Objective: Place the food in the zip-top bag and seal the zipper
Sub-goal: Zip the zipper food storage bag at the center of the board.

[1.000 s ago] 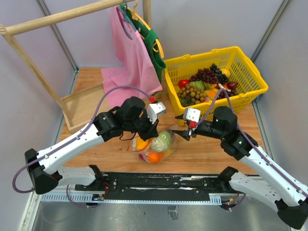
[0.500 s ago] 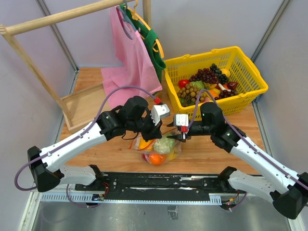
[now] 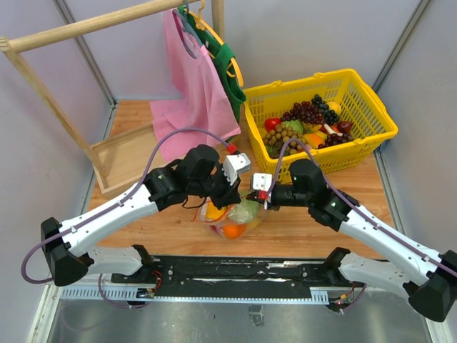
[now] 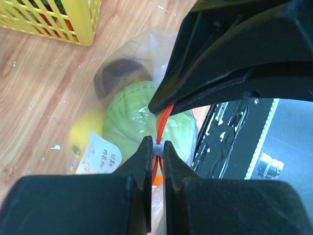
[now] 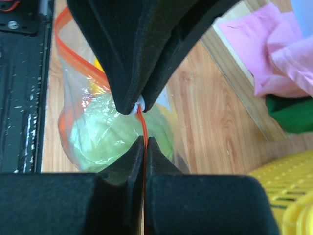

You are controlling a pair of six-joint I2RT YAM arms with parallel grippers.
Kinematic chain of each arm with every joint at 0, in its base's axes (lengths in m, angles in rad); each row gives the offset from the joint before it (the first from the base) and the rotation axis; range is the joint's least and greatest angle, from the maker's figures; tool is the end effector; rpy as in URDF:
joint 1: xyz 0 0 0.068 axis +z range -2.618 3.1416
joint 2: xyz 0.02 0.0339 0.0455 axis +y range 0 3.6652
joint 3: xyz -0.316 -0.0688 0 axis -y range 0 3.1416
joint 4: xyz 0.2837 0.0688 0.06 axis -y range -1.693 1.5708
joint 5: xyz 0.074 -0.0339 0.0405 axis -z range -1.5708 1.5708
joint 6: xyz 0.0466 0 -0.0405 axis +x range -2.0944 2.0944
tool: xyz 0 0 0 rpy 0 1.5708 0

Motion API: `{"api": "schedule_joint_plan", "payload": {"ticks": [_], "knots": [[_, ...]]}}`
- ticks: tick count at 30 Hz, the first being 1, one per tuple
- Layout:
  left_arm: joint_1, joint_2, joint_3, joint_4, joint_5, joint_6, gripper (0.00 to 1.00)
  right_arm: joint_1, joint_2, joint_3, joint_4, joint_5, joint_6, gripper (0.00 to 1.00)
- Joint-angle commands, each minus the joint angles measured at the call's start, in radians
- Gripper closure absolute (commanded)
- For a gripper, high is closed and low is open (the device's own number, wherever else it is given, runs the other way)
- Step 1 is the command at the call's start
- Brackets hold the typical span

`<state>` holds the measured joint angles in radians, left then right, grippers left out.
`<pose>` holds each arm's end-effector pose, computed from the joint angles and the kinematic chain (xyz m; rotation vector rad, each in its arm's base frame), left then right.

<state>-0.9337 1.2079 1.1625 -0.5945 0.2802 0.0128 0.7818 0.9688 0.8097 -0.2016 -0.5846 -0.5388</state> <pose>0.1617 -0.2402 0.3851 1.1934 1.9731 -0.8039 0.1496 0.1847 0.3484 -1.4737 1.2547 0.7248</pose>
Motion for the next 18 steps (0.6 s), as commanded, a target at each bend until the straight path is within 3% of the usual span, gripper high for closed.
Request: {"api": "schedule_joint_plan", "payload": {"ticks": [1,11,18], "knots": [[-0.008,-0.064,-0.046,0.058,-0.056,-0.072,1.00,0.019,-0.065,-0.052,0.069,0.334,0.138,0.99],[-0.008,-0.063,-0.077,-0.011,-0.111,-0.121,0.98,0.042,-0.123,-0.104,0.080,0.724,0.277,1.00],[-0.008,-0.077,-0.068,-0.052,-0.130,-0.143,0.98,0.043,-0.158,-0.105,0.069,0.874,0.283,0.99]]}}
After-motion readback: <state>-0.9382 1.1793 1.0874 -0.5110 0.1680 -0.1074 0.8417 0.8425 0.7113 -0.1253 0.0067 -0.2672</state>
